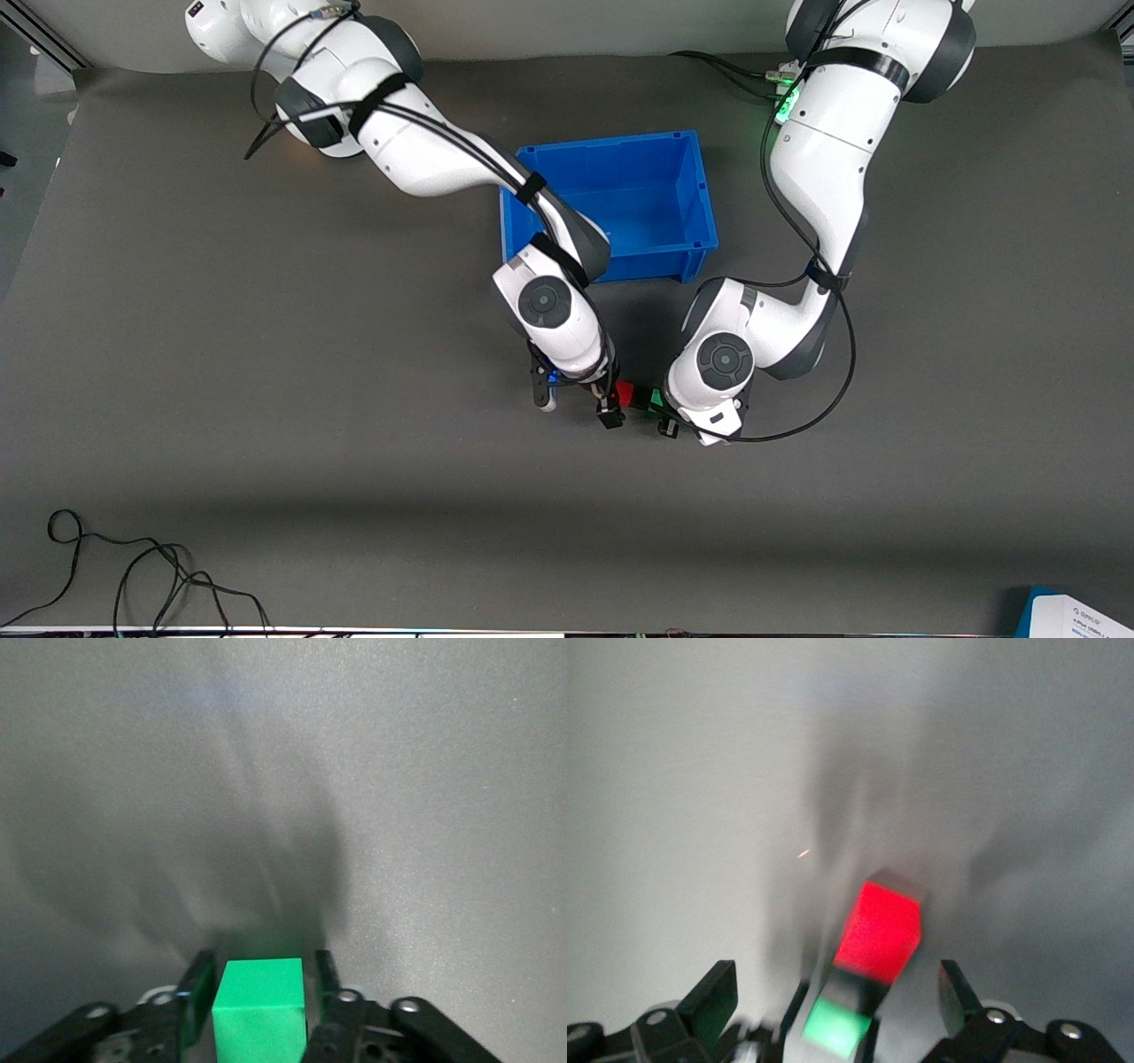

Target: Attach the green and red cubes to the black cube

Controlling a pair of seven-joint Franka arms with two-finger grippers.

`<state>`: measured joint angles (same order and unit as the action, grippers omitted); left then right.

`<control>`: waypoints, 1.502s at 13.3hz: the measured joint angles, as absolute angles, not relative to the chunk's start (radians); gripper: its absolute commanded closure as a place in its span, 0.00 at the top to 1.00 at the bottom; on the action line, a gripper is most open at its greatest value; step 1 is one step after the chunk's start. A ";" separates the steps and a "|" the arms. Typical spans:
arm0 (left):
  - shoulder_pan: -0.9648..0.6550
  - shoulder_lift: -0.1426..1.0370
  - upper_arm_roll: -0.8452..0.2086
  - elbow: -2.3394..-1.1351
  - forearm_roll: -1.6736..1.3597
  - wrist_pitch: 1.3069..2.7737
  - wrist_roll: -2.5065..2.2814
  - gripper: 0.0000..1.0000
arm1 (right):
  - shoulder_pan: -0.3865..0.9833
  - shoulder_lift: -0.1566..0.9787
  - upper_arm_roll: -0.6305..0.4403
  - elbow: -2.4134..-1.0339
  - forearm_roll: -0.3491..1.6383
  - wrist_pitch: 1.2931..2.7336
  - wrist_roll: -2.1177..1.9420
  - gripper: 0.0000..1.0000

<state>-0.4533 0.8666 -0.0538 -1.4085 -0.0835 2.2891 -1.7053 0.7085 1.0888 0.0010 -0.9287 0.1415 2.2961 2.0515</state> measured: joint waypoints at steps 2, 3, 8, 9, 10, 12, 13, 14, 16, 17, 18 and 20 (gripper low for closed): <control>-0.453 0.866 -0.051 -1.374 -0.083 2.252 -1.705 1.00 | 0.686 1.031 -0.002 -0.946 0.141 2.243 1.942 1.00; -0.453 0.866 -0.044 -1.341 -0.082 2.194 -1.705 1.00 | 0.670 1.006 -0.003 -0.968 0.140 2.233 1.851 1.00; -0.414 0.802 0.033 -1.149 -0.054 1.894 -1.646 1.00 | 0.567 0.893 -0.004 -1.084 0.140 2.096 1.374 1.00; -0.397 0.770 0.037 -1.133 -0.052 1.864 -1.618 1.00 | 0.547 0.869 -0.005 -1.089 0.140 2.054 1.324 1.00; -0.381 0.737 0.038 -1.122 -0.049 1.842 -1.599 1.00 | 0.527 0.843 -0.006 -1.092 0.139 2.013 1.259 1.00; -0.348 0.664 0.039 -1.114 -0.026 1.784 -1.541 1.00 | 0.467 0.783 -0.007 -1.121 0.139 1.948 1.081 1.00; -0.336 0.627 0.039 -1.114 -0.010 1.741 -1.491 1.00 | 0.431 0.747 -0.008 -1.151 0.139 1.932 0.982 1.00; -0.328 0.595 0.039 -1.113 -0.003 1.703 -1.434 1.00 | 0.400 0.708 -0.011 -1.190 0.139 1.924 0.890 1.00; -0.307 0.536 0.040 -1.113 0.006 1.630 -1.311 1.00 | 0.358 0.607 -0.037 -1.302 0.139 1.921 0.720 1.00; -0.289 0.508 0.041 -1.113 0.008 1.591 -1.238 1.00 | 0.345 0.548 -0.055 -1.364 0.139 1.920 0.645 1.00; -0.267 0.481 0.042 -1.113 0.008 1.546 -1.149 1.00 | 0.336 0.487 -0.076 -1.424 0.139 1.918 0.576 1.00; -0.211 0.429 0.044 -1.114 0.009 1.458 -0.969 1.00 | 0.330 0.372 -0.126 -1.532 0.139 1.915 0.451 1.00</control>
